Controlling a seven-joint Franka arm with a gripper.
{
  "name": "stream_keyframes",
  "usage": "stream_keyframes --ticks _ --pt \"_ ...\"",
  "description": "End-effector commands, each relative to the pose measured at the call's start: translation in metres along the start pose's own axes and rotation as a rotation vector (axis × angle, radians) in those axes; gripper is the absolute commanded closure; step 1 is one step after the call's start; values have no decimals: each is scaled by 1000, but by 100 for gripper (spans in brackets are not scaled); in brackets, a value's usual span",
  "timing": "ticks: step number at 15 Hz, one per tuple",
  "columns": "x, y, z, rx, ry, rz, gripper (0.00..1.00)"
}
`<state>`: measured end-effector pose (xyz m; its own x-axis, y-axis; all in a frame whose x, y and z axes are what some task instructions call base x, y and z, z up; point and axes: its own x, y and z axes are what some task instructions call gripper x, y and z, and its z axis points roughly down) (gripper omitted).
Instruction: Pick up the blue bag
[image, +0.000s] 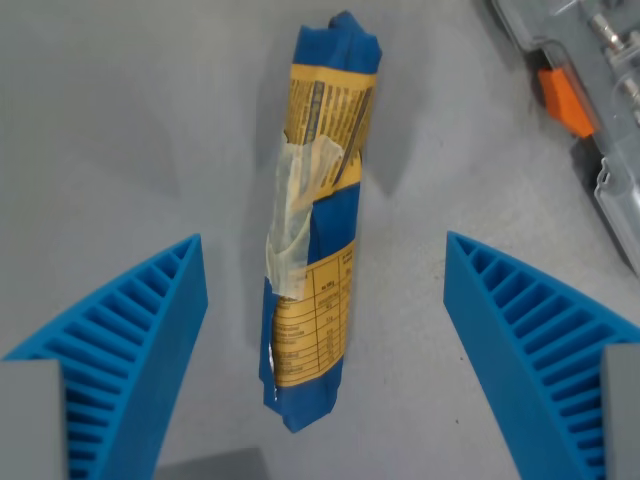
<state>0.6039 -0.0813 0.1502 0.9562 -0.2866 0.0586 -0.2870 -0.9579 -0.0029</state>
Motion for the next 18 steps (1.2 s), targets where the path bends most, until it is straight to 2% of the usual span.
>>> stream_keyframes --ticks 1,3,4,18 --pt "1 0 12 24 -3 19 0" --pt "1 -1 22 26 9 17 0" --pt "0 -1 27 27 12 16 100" --pt "0 -1 27 27 12 16 100"
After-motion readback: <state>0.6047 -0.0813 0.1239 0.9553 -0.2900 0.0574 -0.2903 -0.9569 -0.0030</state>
